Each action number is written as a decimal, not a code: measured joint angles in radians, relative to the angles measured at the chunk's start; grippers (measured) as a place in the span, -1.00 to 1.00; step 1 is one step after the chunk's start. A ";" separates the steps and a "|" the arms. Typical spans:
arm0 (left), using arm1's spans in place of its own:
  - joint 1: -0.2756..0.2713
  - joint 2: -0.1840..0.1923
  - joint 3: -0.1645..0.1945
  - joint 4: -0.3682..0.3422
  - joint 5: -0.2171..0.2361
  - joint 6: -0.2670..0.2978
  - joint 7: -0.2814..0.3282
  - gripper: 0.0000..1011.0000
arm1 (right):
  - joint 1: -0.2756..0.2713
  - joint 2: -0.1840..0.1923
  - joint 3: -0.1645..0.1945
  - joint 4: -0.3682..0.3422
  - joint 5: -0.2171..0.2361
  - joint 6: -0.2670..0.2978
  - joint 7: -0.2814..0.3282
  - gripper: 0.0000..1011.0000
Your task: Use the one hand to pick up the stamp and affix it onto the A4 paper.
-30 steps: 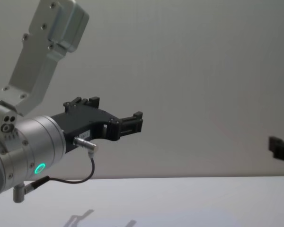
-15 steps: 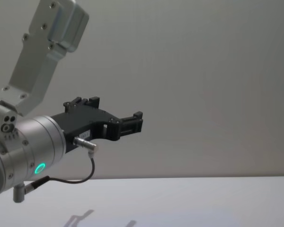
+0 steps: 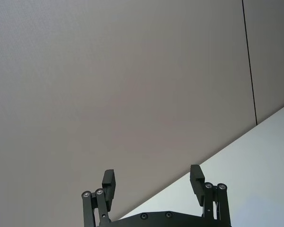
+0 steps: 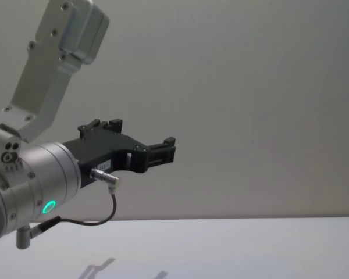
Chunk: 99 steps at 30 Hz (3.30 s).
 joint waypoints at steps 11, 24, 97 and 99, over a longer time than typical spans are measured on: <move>0.000 0.000 0.000 0.000 0.000 0.000 0.000 0.98 | 0.009 -0.028 -0.002 0.026 -0.018 0.056 0.000 0.98; 0.000 0.000 0.000 0.000 0.000 0.000 0.000 0.98 | 0.028 -0.058 0.000 0.056 -0.041 0.097 0.006 0.98; 0.000 0.000 0.000 0.000 0.000 0.000 0.000 0.98 | 0.298 -0.151 -0.016 0.230 -0.154 0.003 0.433 -0.57; 0.000 0.000 0.000 0.000 0.000 0.000 0.000 0.98 | 0.323 -0.163 -0.020 0.262 -0.150 0.009 0.463 -0.58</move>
